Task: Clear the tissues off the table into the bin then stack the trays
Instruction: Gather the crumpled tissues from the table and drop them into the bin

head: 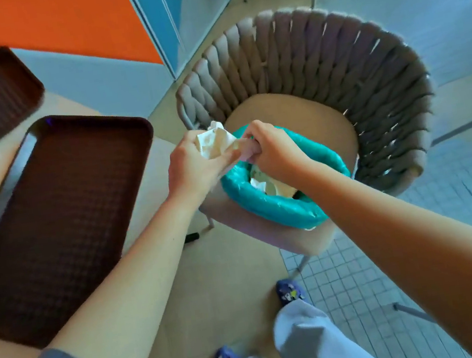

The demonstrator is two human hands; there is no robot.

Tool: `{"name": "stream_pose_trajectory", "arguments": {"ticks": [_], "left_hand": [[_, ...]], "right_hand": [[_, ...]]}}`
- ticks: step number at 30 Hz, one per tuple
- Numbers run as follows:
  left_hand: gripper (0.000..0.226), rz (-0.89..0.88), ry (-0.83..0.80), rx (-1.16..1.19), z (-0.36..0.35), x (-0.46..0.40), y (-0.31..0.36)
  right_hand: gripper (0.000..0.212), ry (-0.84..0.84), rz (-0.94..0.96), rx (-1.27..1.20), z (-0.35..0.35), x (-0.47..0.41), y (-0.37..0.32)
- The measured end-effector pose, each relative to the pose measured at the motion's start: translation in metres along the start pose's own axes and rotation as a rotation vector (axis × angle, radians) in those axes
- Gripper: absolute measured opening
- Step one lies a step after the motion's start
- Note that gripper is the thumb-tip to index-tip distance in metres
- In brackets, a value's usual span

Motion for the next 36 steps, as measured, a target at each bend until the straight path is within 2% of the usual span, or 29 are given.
{"name": "stream_pose_trajectory", "arguments": {"ticks": [3, 6, 8, 9, 10, 12, 14, 16, 19, 22, 25, 32, 36], "left_hand": [[0.071, 0.036, -0.109, -0.008, -0.05, -0.017, 0.0], [0.076, 0.067, -0.186, -0.048, -0.09, -0.03, -0.006], [0.077, 0.081, -0.232, -0.055, -0.112, -0.036, -0.01], [0.077, 0.081, -0.254, -0.065, -0.119, -0.038, -0.011], [0.079, 0.077, -0.28, -0.09, -0.129, -0.04, -0.014], [0.088, 0.054, -0.322, -0.146, -0.139, -0.042, -0.018], [0.094, 0.034, -0.327, -0.174, -0.143, -0.043, -0.023], [0.09, 0.009, -0.305, -0.189, -0.141, -0.042, -0.025], [0.069, -0.025, -0.274, -0.183, -0.131, -0.04, -0.022], [0.04, -0.063, -0.217, -0.2, -0.11, -0.034, -0.019], [0.027, -0.11, -0.147, -0.173, -0.083, -0.024, -0.014], [0.015, -0.172, 0.102, -0.133, 0.02, 0.011, -0.026], [0.022, -0.134, 0.229, -0.112, 0.101, 0.041, -0.06]], "right_hand": [[0.028, -0.027, -0.128, -0.007, -0.002, 0.005, 0.054], [0.015, -0.086, -0.19, -0.014, -0.013, 0.008, 0.096], [0.04, -0.11, -0.218, -0.006, -0.023, 0.009, 0.118], [0.043, -0.135, -0.239, -0.007, -0.026, 0.01, 0.123], [0.04, -0.175, -0.243, 0.013, -0.031, 0.011, 0.128], [0.019, -0.26, -0.243, 0.066, -0.04, 0.012, 0.133], [0.024, -0.275, -0.255, 0.105, -0.043, 0.011, 0.136], [0.032, -0.224, -0.248, 0.122, -0.041, 0.008, 0.136], [0.037, -0.134, -0.274, 0.159, -0.032, 0.004, 0.129], [0.031, -0.04, -0.24, 0.191, -0.023, 0.001, 0.105], [0.028, -0.011, -0.172, 0.201, -0.019, -0.005, 0.072], [0.027, -0.038, 0.046, 0.201, -0.04, -0.017, -0.043], [0.034, -0.048, 0.208, 0.201, -0.065, -0.016, -0.131]]}}
Point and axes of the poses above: each hand's wrist, its own x-axis away from the middle knuckle, its own z-axis out of the back of the hand, y = z × x, the point moved 5 cm from there along -x, towards the middle knuckle, and after that the axes turned 7 degrees about -y, right-handed, at the moved point
